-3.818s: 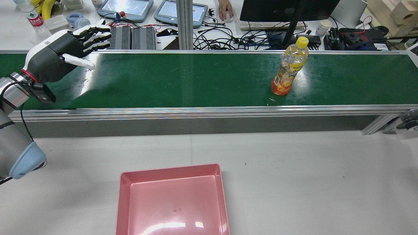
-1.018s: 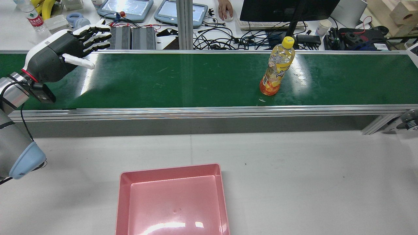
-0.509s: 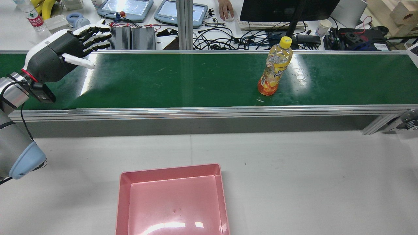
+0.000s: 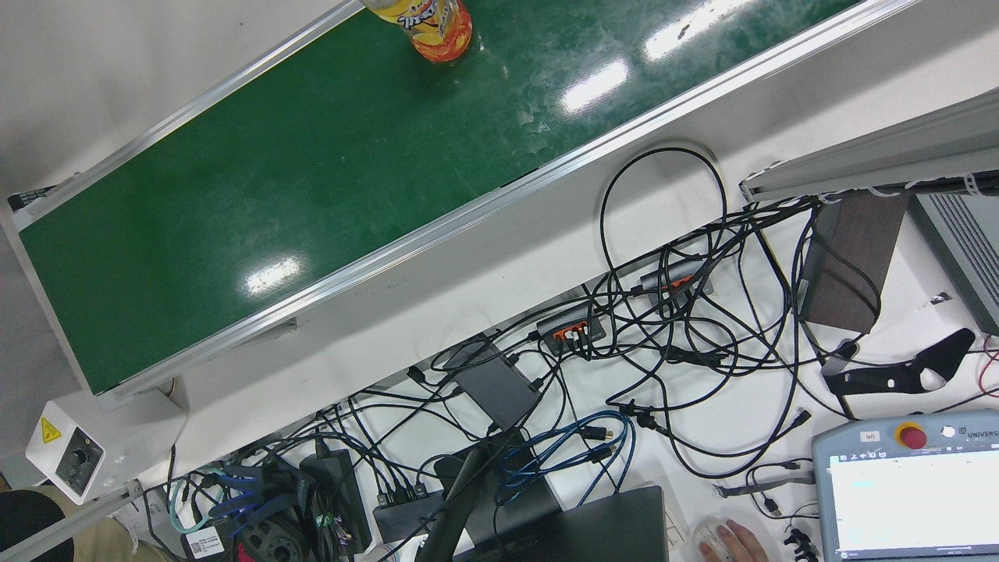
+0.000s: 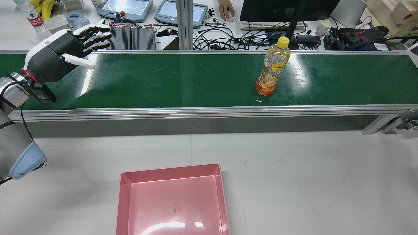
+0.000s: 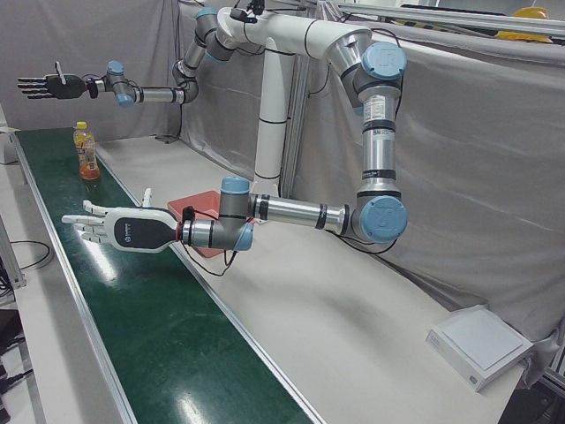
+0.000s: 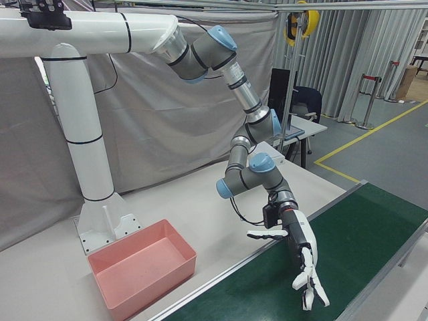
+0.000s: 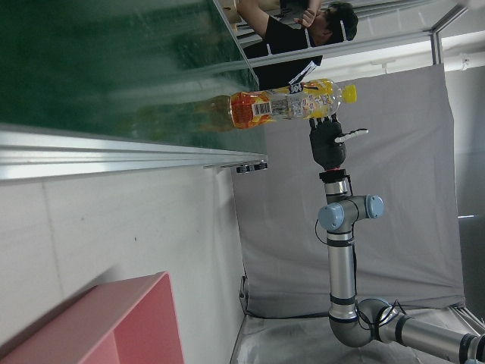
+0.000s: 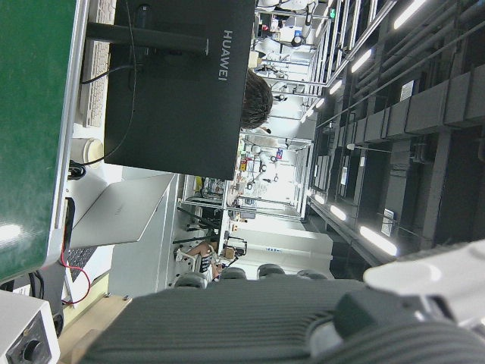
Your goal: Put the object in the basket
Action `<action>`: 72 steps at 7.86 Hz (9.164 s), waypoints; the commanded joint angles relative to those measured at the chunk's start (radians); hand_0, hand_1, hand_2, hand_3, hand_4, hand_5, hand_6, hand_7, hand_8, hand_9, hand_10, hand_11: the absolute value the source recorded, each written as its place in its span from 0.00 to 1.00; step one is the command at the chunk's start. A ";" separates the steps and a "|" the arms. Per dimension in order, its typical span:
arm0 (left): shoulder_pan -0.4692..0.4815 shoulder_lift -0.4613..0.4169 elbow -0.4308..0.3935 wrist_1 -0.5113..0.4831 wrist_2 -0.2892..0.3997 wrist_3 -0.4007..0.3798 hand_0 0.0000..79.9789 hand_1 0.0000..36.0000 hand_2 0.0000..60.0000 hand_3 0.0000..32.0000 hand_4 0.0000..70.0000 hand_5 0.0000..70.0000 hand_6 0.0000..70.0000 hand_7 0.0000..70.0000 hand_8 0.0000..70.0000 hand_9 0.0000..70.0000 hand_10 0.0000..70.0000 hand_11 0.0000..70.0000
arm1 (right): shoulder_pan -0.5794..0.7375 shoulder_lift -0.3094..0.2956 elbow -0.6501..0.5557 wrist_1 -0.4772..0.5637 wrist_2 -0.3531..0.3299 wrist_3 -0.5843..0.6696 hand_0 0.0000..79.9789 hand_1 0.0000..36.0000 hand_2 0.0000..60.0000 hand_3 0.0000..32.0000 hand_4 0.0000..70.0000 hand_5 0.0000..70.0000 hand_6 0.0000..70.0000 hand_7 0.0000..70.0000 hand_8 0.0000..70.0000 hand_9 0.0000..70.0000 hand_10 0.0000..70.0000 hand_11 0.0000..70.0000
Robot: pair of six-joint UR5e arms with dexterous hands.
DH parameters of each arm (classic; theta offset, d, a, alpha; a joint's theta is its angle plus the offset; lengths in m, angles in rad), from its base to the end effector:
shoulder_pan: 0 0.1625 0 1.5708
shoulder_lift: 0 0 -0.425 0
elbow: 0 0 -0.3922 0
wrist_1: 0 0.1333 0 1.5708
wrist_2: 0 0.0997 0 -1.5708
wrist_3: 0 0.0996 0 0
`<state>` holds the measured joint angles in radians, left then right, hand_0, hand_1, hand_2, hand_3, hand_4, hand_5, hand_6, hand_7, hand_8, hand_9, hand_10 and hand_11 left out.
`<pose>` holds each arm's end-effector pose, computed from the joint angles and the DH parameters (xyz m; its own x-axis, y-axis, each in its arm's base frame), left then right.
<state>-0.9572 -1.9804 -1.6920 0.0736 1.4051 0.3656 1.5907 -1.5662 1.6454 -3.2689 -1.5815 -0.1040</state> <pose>0.2459 -0.6092 0.3999 -0.9236 -0.2884 -0.2528 0.0814 0.4968 -0.8640 0.1419 -0.4849 0.6608 -0.9947 -0.0042 0.1032 -0.1029 -0.0488 -0.9935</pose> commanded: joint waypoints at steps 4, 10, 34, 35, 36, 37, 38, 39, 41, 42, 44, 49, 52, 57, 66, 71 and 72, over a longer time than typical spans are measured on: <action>0.000 0.000 0.000 0.000 0.000 -0.001 0.66 0.40 0.00 0.08 0.18 0.38 0.03 0.03 0.16 0.17 0.14 0.22 | 0.000 0.000 -0.001 0.000 0.000 0.000 0.00 0.00 0.00 0.00 0.00 0.00 0.00 0.00 0.00 0.00 0.00 0.00; 0.000 0.000 0.000 0.000 0.000 -0.001 0.66 0.40 0.00 0.07 0.19 0.39 0.03 0.03 0.16 0.17 0.14 0.23 | 0.000 0.000 -0.001 0.000 0.000 0.001 0.00 0.00 0.00 0.00 0.00 0.00 0.00 0.00 0.00 0.00 0.00 0.00; 0.000 0.000 0.000 0.000 0.000 -0.001 0.65 0.40 0.01 0.06 0.19 0.39 0.03 0.03 0.16 0.17 0.14 0.23 | 0.000 0.000 -0.001 0.000 0.000 0.000 0.00 0.00 0.00 0.00 0.00 0.00 0.00 0.00 0.00 0.00 0.00 0.00; 0.000 0.000 0.000 0.000 0.000 0.001 0.66 0.40 0.00 0.07 0.19 0.38 0.03 0.03 0.16 0.17 0.14 0.23 | 0.000 0.000 -0.001 0.000 0.000 0.000 0.00 0.00 0.00 0.00 0.00 0.00 0.00 0.00 0.00 0.00 0.00 0.00; 0.000 0.000 0.000 0.000 0.000 0.001 0.66 0.40 0.00 0.06 0.19 0.38 0.03 0.03 0.16 0.17 0.14 0.22 | 0.000 0.000 -0.001 0.000 0.000 0.001 0.00 0.00 0.00 0.00 0.00 0.00 0.00 0.00 0.00 0.00 0.00 0.00; 0.000 0.000 0.000 0.000 0.000 -0.001 0.65 0.40 0.00 0.06 0.19 0.38 0.03 0.03 0.16 0.17 0.14 0.22 | 0.000 0.000 -0.001 0.000 0.000 0.000 0.00 0.00 0.00 0.00 0.00 0.00 0.00 0.00 0.00 0.00 0.00 0.00; 0.000 0.000 0.000 0.000 0.000 -0.001 0.66 0.40 0.00 0.07 0.19 0.38 0.03 0.03 0.16 0.17 0.14 0.22 | 0.000 0.000 -0.001 0.000 0.000 0.001 0.00 0.00 0.00 0.00 0.00 0.00 0.00 0.00 0.00 0.00 0.00 0.00; 0.000 0.000 0.000 0.000 0.000 -0.001 0.65 0.39 0.00 0.07 0.19 0.38 0.03 0.03 0.16 0.17 0.14 0.22 | 0.000 0.000 -0.001 0.000 0.000 0.001 0.00 0.00 0.00 0.00 0.00 0.00 0.00 0.00 0.00 0.00 0.00 0.00; 0.000 0.000 0.000 0.000 0.000 0.001 0.65 0.39 0.00 0.06 0.19 0.38 0.03 0.03 0.16 0.17 0.14 0.23 | 0.000 0.000 -0.001 0.000 0.000 0.000 0.00 0.00 0.00 0.00 0.00 0.00 0.00 0.00 0.00 0.00 0.00 0.00; 0.000 0.000 0.000 0.000 0.000 -0.001 0.65 0.39 0.00 0.06 0.19 0.39 0.03 0.03 0.16 0.17 0.14 0.22 | 0.000 0.000 -0.001 0.000 0.000 0.000 0.00 0.00 0.00 0.00 0.00 0.00 0.00 0.00 0.00 0.00 0.00 0.00; 0.000 0.000 0.000 0.000 0.000 0.001 0.65 0.39 0.00 0.06 0.19 0.38 0.03 0.03 0.16 0.17 0.14 0.22 | 0.000 0.000 -0.001 0.000 0.000 0.001 0.00 0.00 0.00 0.00 0.00 0.00 0.00 0.00 0.00 0.00 0.00 0.00; 0.000 0.000 0.000 0.000 0.000 0.001 0.65 0.40 0.02 0.07 0.19 0.39 0.03 0.03 0.16 0.17 0.13 0.22 | 0.000 0.000 -0.001 0.000 0.000 0.000 0.00 0.00 0.00 0.00 0.00 0.00 0.00 0.00 0.00 0.00 0.00 0.00; 0.003 0.000 0.000 0.000 0.000 0.003 0.65 0.40 0.01 0.07 0.19 0.38 0.03 0.03 0.16 0.17 0.14 0.22 | 0.000 0.000 0.001 0.000 0.000 0.001 0.00 0.00 0.00 0.00 0.00 0.00 0.00 0.00 0.00 0.00 0.00 0.00; 0.002 0.000 0.002 0.000 0.000 0.001 0.65 0.39 0.01 0.07 0.19 0.38 0.03 0.03 0.16 0.17 0.14 0.23 | 0.000 0.000 0.002 0.000 0.000 0.001 0.00 0.00 0.00 0.00 0.00 0.00 0.00 0.00 0.00 0.00 0.00 0.00; 0.000 0.017 -0.017 0.000 -0.002 -0.001 0.65 0.42 0.05 0.07 0.19 0.37 0.02 0.03 0.16 0.17 0.14 0.23 | 0.000 0.000 0.002 0.000 0.000 0.001 0.00 0.00 0.00 0.00 0.00 0.00 0.00 0.00 0.00 0.00 0.00 0.00; 0.000 0.018 -0.025 0.000 -0.002 -0.001 0.66 0.42 0.03 0.07 0.19 0.37 0.03 0.03 0.16 0.17 0.14 0.22 | 0.000 0.000 0.001 0.000 0.000 0.001 0.00 0.00 0.00 0.00 0.00 0.00 0.00 0.00 0.00 0.00 0.00 0.00; 0.000 0.018 -0.025 0.000 0.000 -0.001 0.66 0.41 0.03 0.07 0.19 0.37 0.03 0.03 0.16 0.17 0.14 0.22 | 0.002 0.000 0.001 0.000 0.000 0.001 0.00 0.00 0.00 0.00 0.00 0.00 0.00 0.00 0.00 0.00 0.00 0.00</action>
<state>-0.9572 -1.9621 -1.7153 0.0736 1.4036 0.3651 1.5908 -1.5662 1.6462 -3.2689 -1.5815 -0.1036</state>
